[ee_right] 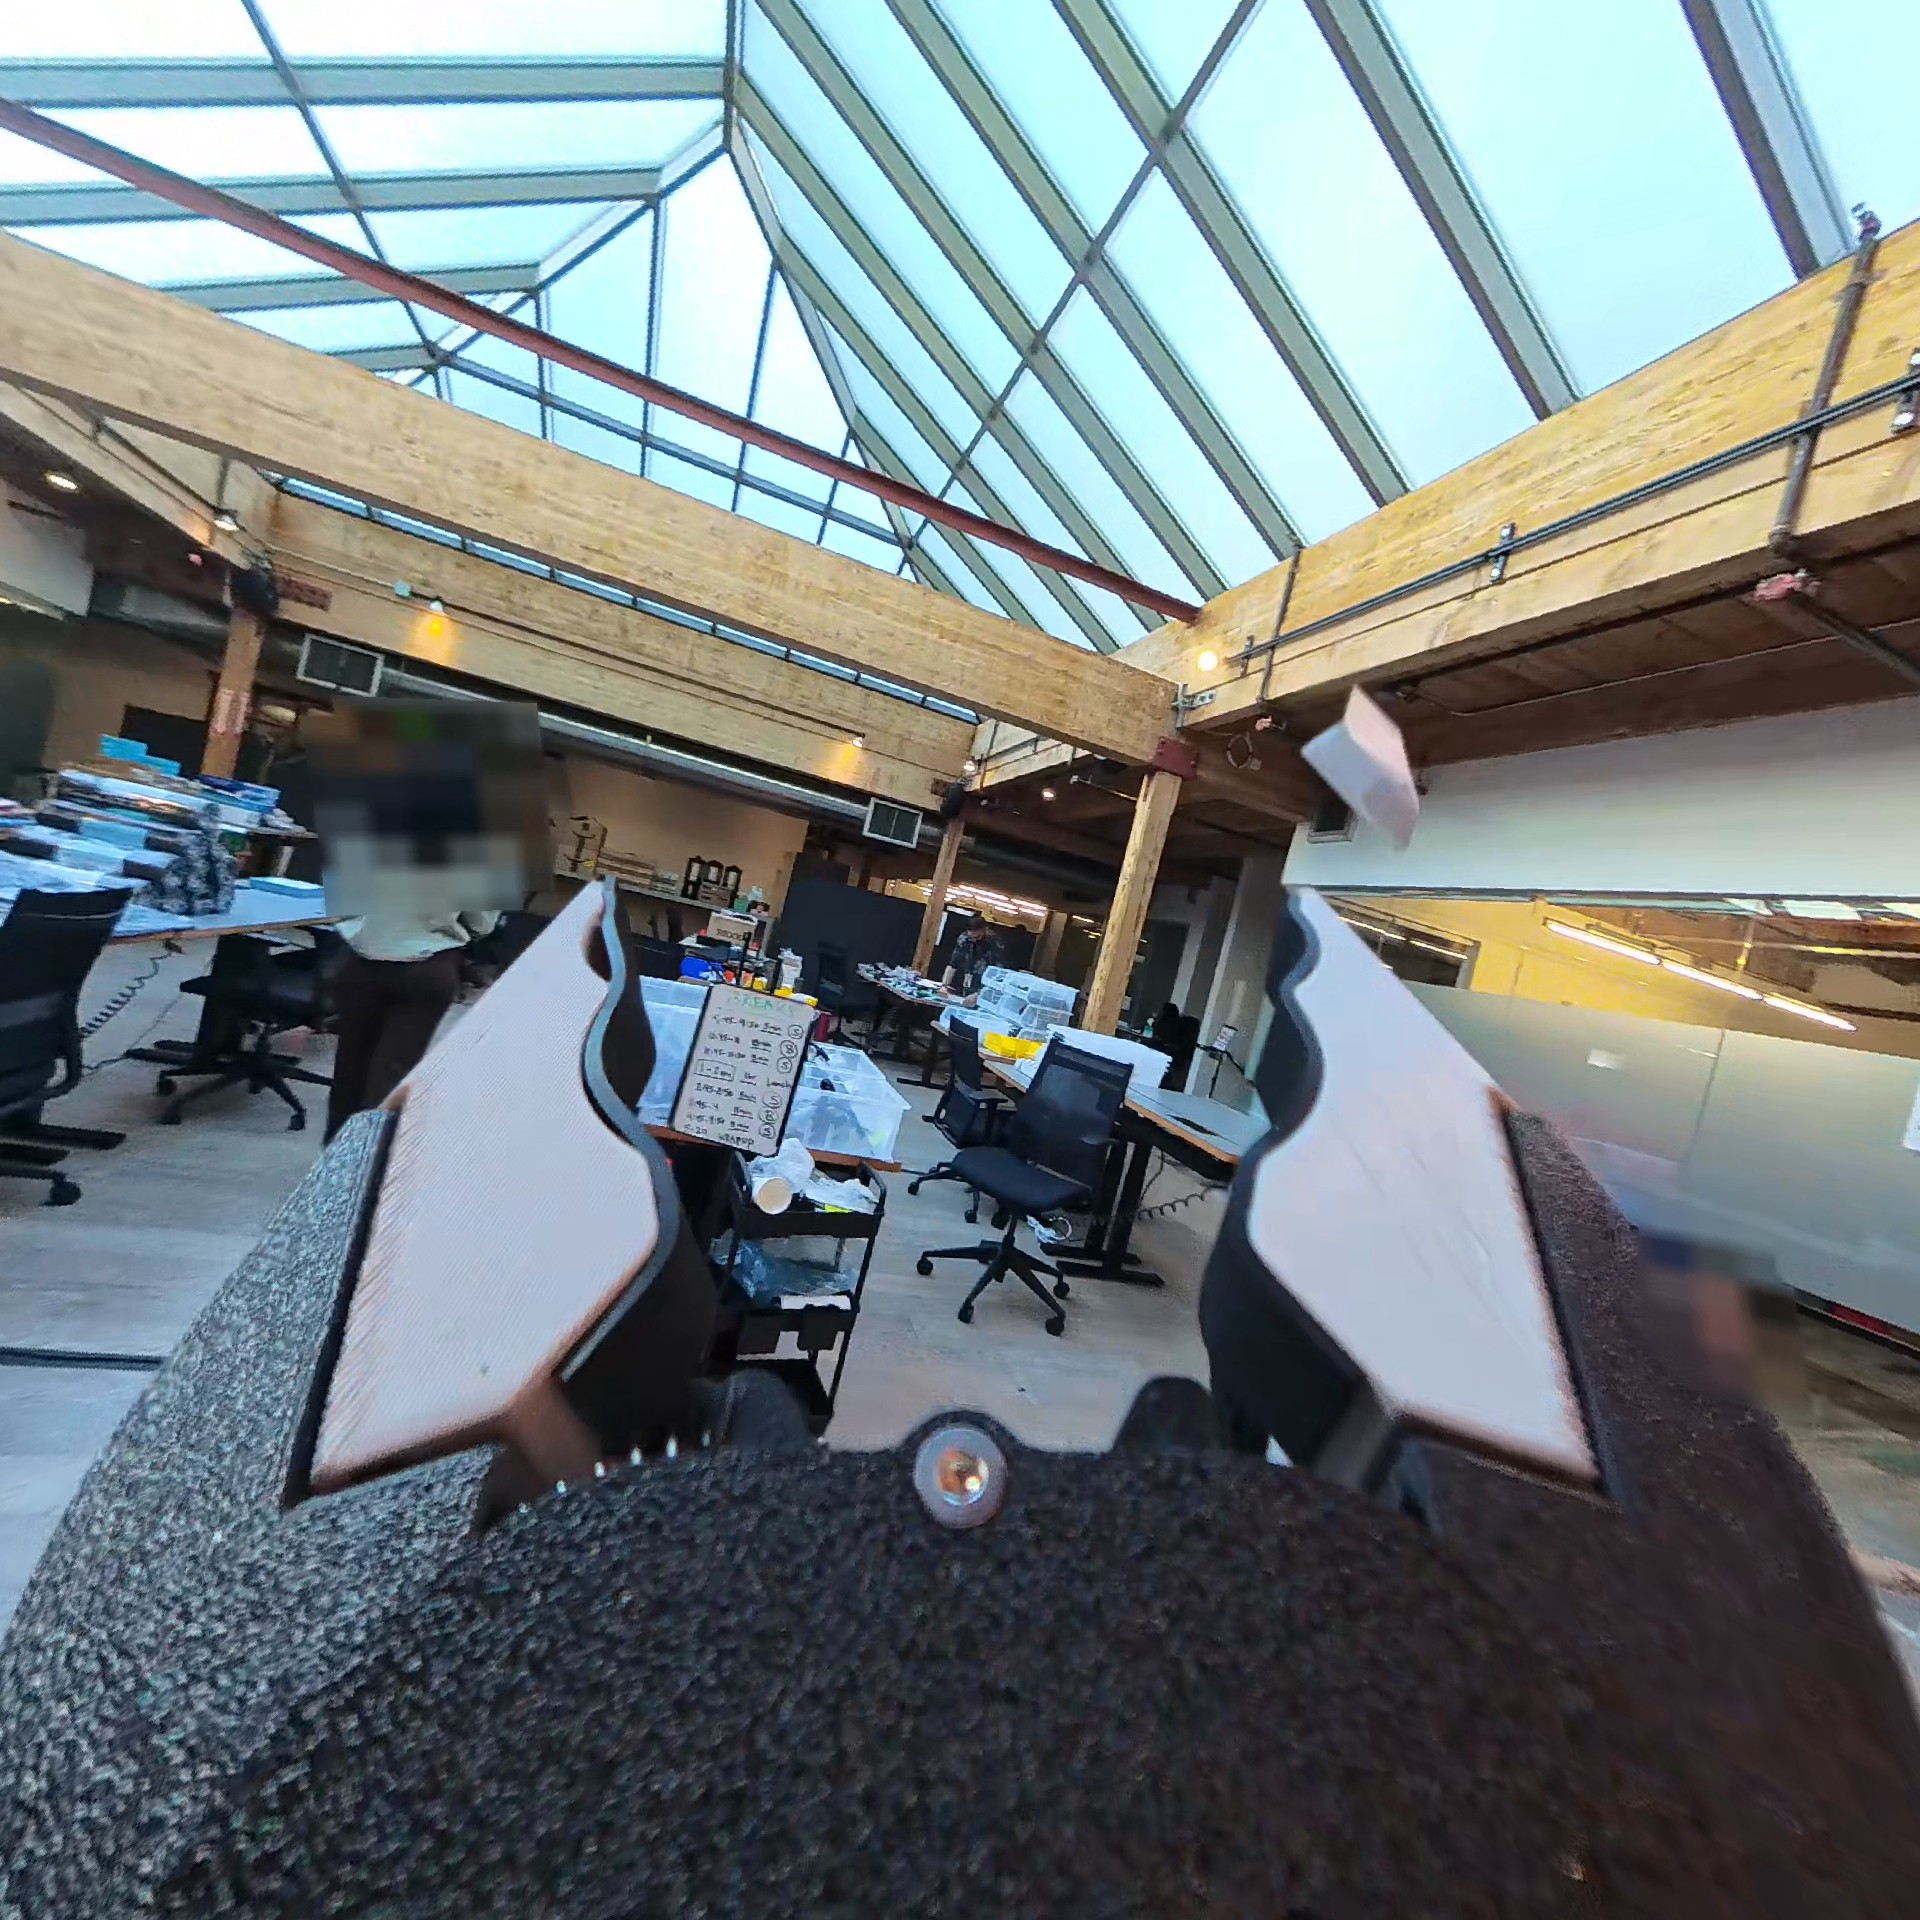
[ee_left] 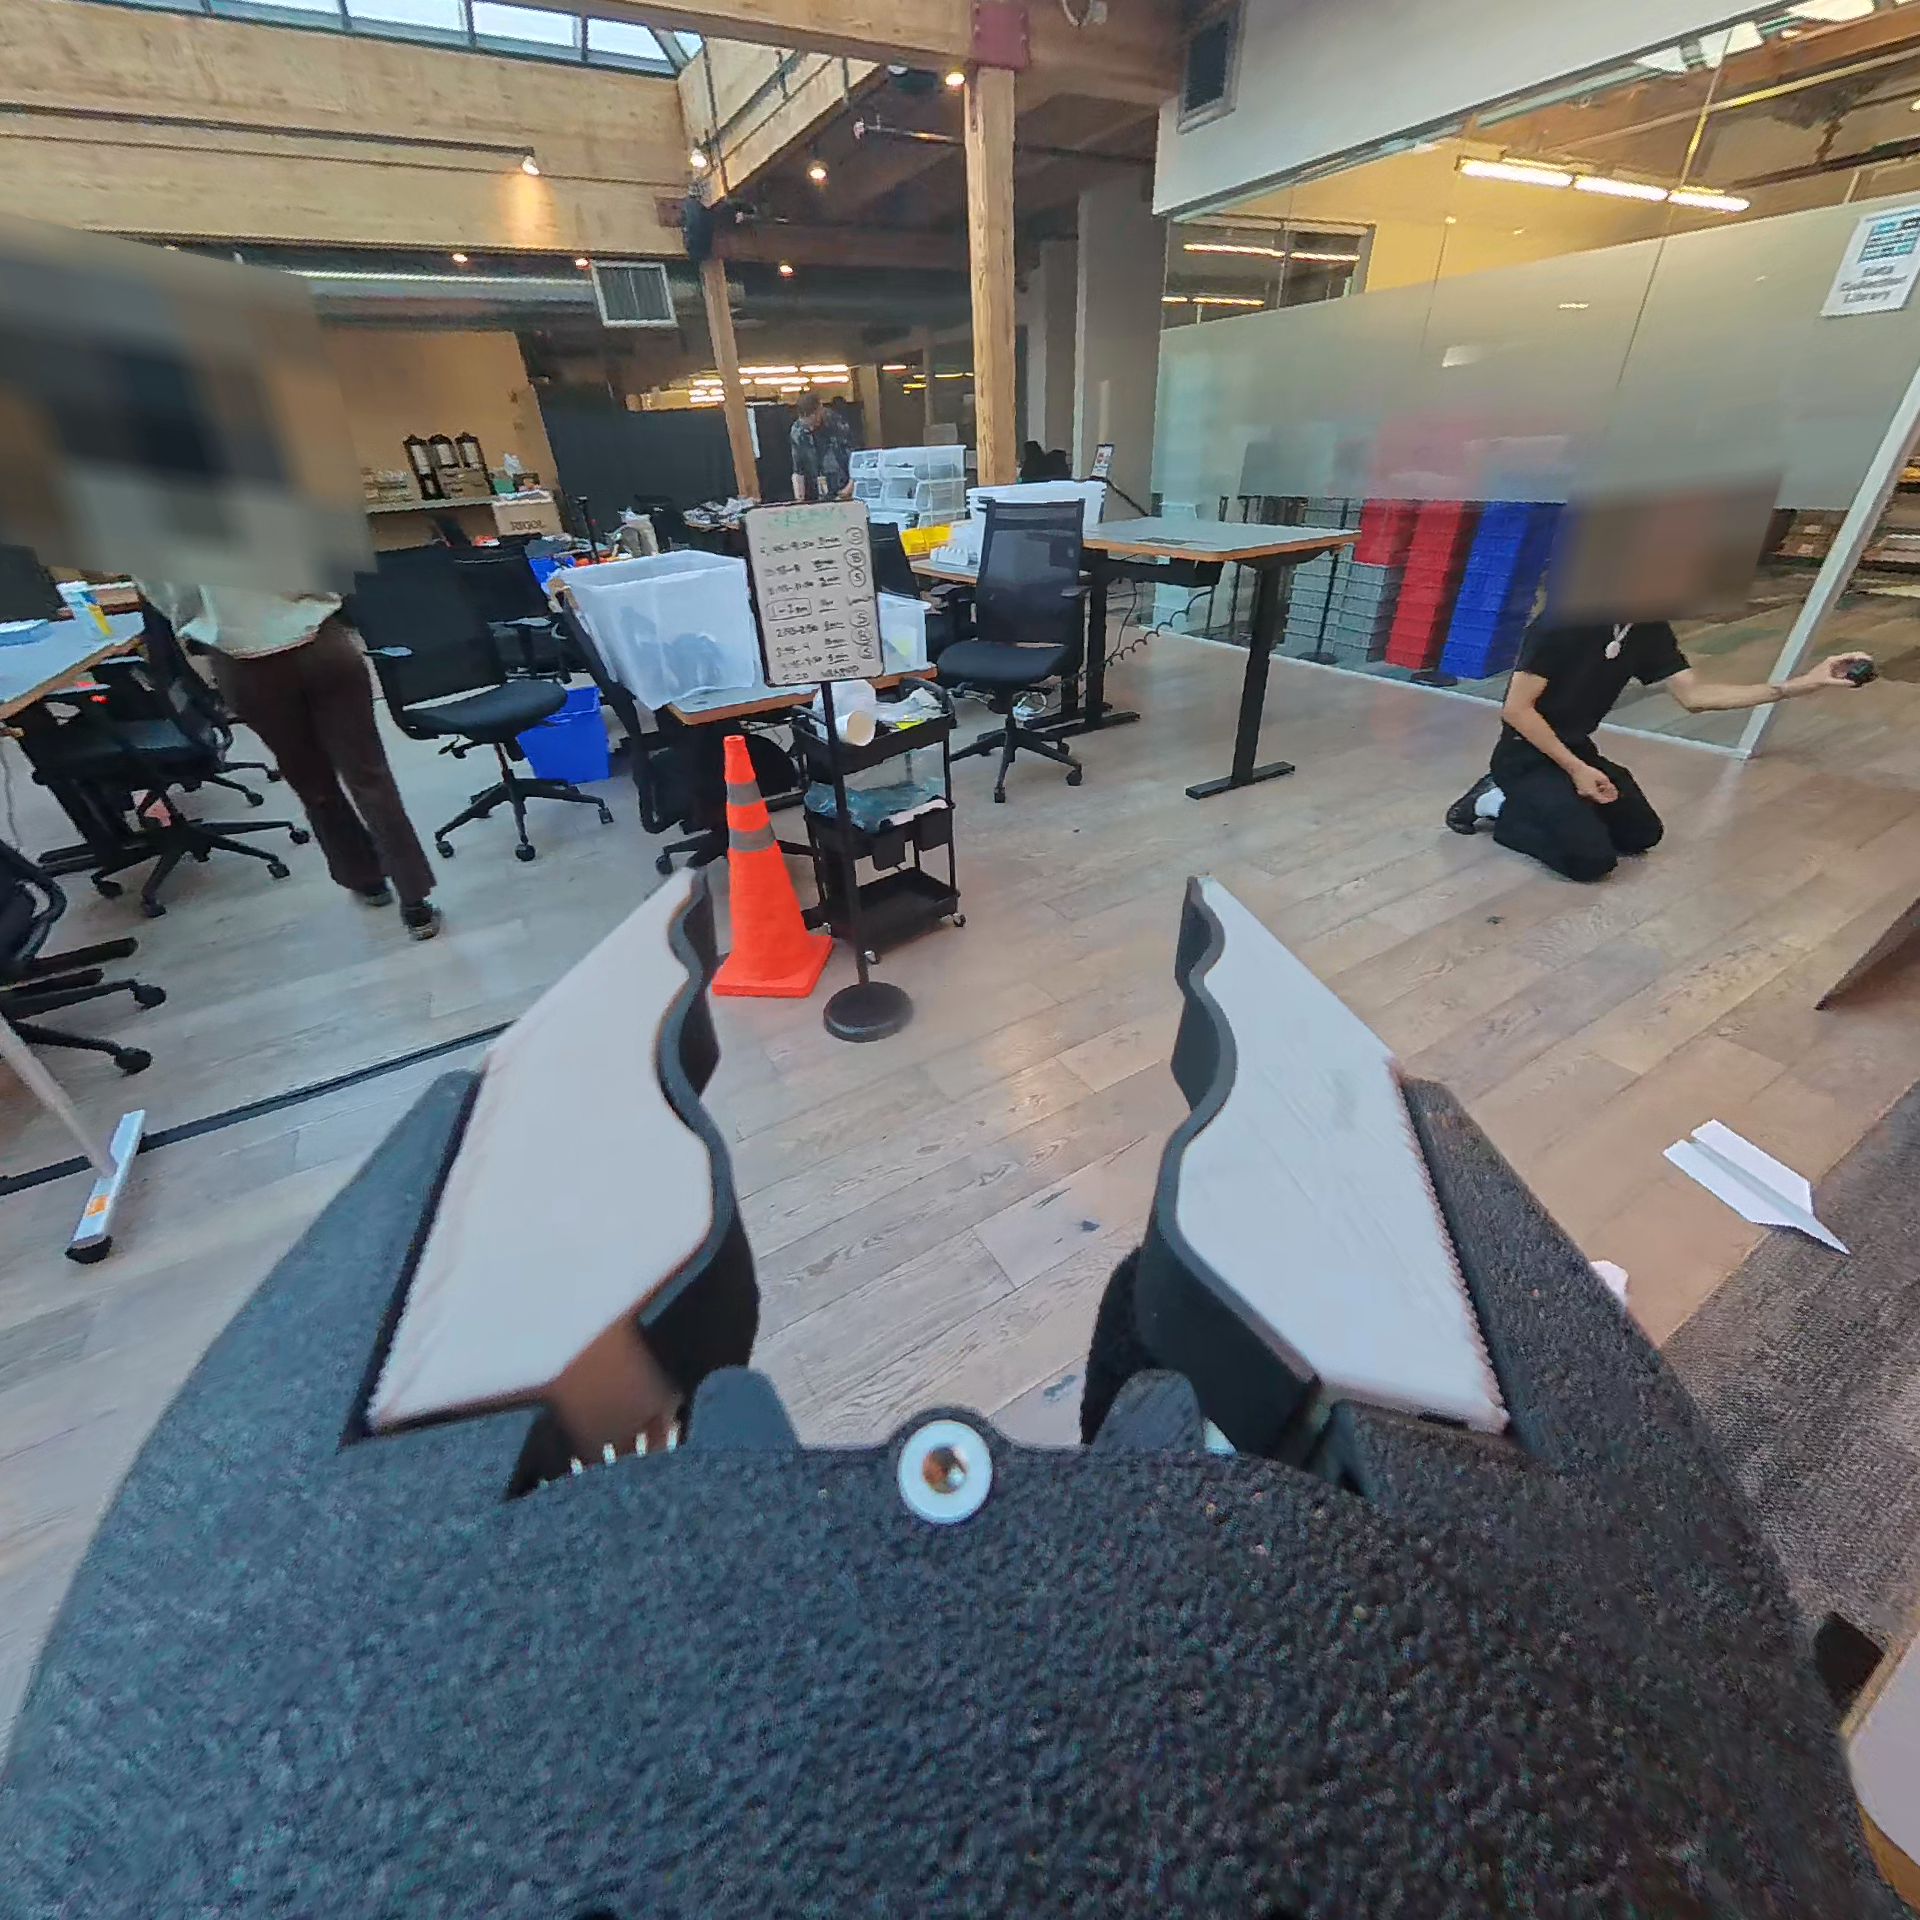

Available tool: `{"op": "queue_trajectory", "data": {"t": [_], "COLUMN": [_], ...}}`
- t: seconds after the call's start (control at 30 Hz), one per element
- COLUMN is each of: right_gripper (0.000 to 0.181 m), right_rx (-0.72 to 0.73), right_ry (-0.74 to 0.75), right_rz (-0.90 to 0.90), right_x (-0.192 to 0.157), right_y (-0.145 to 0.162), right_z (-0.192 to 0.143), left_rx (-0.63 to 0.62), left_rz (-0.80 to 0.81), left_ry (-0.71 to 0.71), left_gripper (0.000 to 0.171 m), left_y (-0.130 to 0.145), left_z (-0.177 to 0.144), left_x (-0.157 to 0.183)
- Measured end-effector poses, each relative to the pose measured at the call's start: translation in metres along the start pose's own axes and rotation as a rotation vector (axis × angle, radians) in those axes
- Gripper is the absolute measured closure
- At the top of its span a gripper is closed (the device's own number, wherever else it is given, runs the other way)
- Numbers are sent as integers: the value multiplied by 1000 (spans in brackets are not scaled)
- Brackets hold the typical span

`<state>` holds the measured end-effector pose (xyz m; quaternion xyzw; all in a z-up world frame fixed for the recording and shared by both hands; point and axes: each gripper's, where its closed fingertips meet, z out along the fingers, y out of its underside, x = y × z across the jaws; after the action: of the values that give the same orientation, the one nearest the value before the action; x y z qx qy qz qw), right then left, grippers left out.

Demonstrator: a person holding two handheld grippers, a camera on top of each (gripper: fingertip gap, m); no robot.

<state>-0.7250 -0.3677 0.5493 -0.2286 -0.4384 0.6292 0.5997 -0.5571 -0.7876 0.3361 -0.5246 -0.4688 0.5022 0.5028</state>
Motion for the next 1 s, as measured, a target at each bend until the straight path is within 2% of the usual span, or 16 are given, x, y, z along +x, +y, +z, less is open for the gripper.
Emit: {"op": "queue_trajectory", "data": {"t": [0.1,0.2,0.43,0.57,0.7,0.83,1.0], "right_gripper": [64,65,65,66,67,69,70], "right_rx": [-5,-50,-202,-314,-383,-426,-461], "right_ry": [40,96,278,379,479,535,563], "right_rz": [-15,-48,-92,-134,-151,-171,-191], "right_x": [27,61,146,184,212,223,224], "right_y": [-4,-3,10,17,6,-12,-28], "right_z": [-43,-102,-280,-383,-474,-538,-585], "left_rx": [13,17,2,-20,-42,-54,-62], "left_rz": [10,0,-37,-61,-86,-107,-110], "left_ry": [68,152,379,516,643,742,816], "left_gripper": [83,83,83,83,83,83,83], "left_y": [-4,-5,7,20,32,39,42], "left_z": [13,27,43,36,22,8,-2], "left_x": [36,81,209,290,369,431,483]}}
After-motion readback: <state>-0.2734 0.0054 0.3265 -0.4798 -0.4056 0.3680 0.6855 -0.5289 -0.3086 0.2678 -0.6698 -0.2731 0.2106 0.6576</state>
